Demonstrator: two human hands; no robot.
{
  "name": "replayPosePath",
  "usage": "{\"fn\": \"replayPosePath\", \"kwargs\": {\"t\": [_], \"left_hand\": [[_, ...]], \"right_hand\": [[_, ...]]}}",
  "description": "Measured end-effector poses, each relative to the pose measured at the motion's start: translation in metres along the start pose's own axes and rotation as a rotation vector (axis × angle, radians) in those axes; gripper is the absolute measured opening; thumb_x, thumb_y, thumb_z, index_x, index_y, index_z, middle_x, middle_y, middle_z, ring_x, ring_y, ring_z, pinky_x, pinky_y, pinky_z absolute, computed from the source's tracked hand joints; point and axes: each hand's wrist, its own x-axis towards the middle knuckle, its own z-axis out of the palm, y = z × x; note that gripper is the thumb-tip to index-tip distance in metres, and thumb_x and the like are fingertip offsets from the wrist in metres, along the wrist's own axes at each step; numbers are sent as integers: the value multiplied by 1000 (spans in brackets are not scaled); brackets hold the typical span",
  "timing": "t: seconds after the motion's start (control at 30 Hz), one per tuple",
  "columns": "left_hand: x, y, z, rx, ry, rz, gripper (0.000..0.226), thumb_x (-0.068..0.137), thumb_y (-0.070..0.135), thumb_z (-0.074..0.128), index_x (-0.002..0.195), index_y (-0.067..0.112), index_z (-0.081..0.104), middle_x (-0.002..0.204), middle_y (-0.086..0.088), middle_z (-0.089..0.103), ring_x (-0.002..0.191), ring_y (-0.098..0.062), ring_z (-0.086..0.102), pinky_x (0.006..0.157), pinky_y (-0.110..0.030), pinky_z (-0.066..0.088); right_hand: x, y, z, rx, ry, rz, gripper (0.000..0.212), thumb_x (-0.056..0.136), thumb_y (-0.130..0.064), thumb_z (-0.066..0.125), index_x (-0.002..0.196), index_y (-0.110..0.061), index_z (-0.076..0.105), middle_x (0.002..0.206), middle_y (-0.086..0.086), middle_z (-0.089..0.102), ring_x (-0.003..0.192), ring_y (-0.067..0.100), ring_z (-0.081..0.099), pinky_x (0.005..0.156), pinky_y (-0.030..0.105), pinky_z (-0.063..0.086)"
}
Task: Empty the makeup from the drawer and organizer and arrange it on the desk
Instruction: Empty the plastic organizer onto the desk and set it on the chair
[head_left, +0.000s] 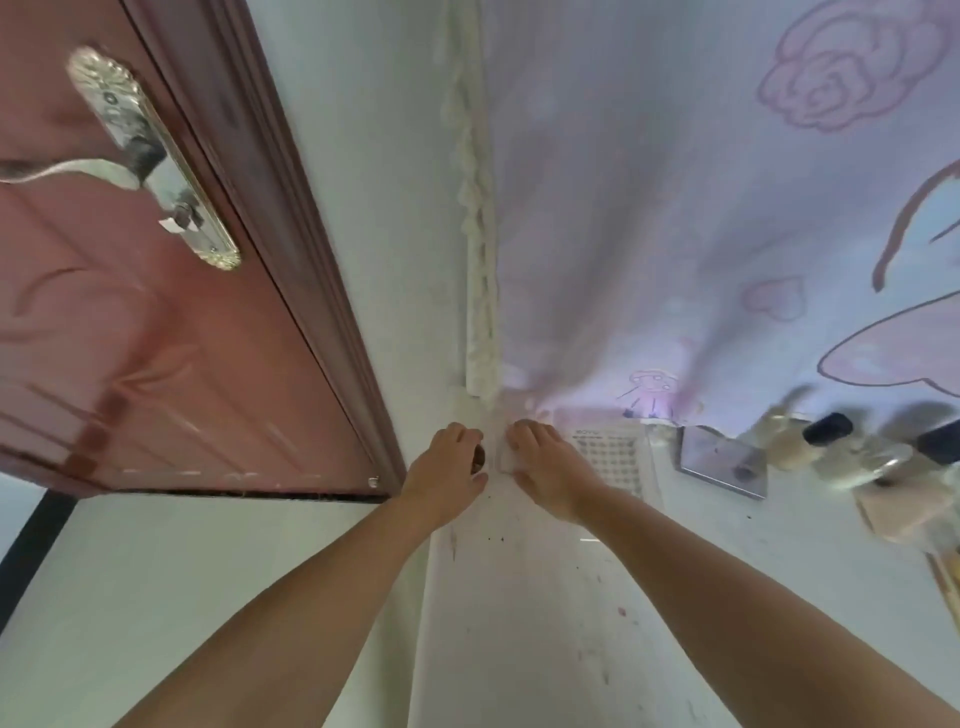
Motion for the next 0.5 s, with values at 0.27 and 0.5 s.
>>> {"fn": "replayPosePath", "kwargs": {"t": [0.27,0.5], "left_hand": [[28,-22,15,67,-29,15,54,88,27,59,137,14,39,132,-4,38,121,-20,37,93,-37,47],[29,-21,11,88,-59,42,56,89,26,58,140,15,36,132,-5,37,121,-21,35,94,-36,46]], "right_hand": [[31,10,17,-32,-38,-61,51,89,-31,54,134,-12,40,147,8,34,136,28,32,114,39,25],[23,17,2,28,36,-46,38,92,-32,54,124,-13,48,134,5,45,124,24,40,103,34,34]]}}
